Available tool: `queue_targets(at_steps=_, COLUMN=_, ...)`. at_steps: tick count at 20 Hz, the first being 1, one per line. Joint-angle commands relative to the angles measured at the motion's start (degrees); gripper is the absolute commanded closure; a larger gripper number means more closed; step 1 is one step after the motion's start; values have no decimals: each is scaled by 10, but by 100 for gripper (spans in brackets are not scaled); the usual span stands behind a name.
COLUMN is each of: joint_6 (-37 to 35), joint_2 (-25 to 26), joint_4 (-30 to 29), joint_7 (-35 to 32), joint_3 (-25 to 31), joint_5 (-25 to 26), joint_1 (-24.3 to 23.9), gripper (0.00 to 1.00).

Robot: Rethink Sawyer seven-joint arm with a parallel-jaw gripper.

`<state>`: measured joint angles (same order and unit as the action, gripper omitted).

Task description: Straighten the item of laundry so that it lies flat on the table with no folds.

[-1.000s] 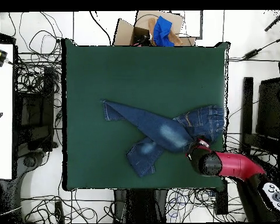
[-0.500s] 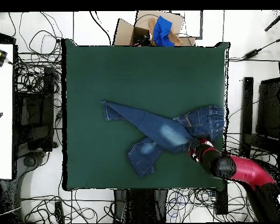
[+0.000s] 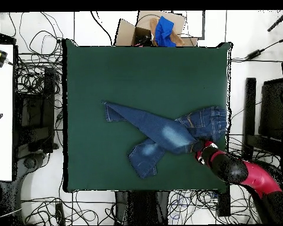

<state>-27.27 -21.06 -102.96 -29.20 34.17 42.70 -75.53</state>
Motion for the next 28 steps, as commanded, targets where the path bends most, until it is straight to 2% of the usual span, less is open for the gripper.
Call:
queue_targets(at_steps=1, joint_6=55, joint_2=133, joint_4=127, joint_7=65, joint_3=21, joint_5=89, joint_1=14, gripper=0)
queue_targets(at_steps=3, joint_6=51, joint_2=135, joint_4=124, joint_7=66, joint_3=27, joint_5=84, joint_1=8, gripper=0)
queue_targets(at_steps=4, joint_6=51, joint_2=133, joint_4=122, joint_7=63, joint_3=27, joint_5=84, joint_1=8, gripper=100)
queue_targets(at_steps=17, joint_6=76, joint_2=101, joint_4=96, joint_7=18, joint_3=7, joint_5=99, joint_1=25, gripper=100)
queue_targets(at_steps=22, joint_6=116, joint_2=62, joint_4=66, joint_7=-53, joint_3=-30, joint_5=118, joint_1=56, gripper=100)
queue_targets(at_steps=28, joint_6=179, joint_2=2, joint_4=15, joint_7=-167, joint_3=-101, joint_5=125, joint_1=126, gripper=100)
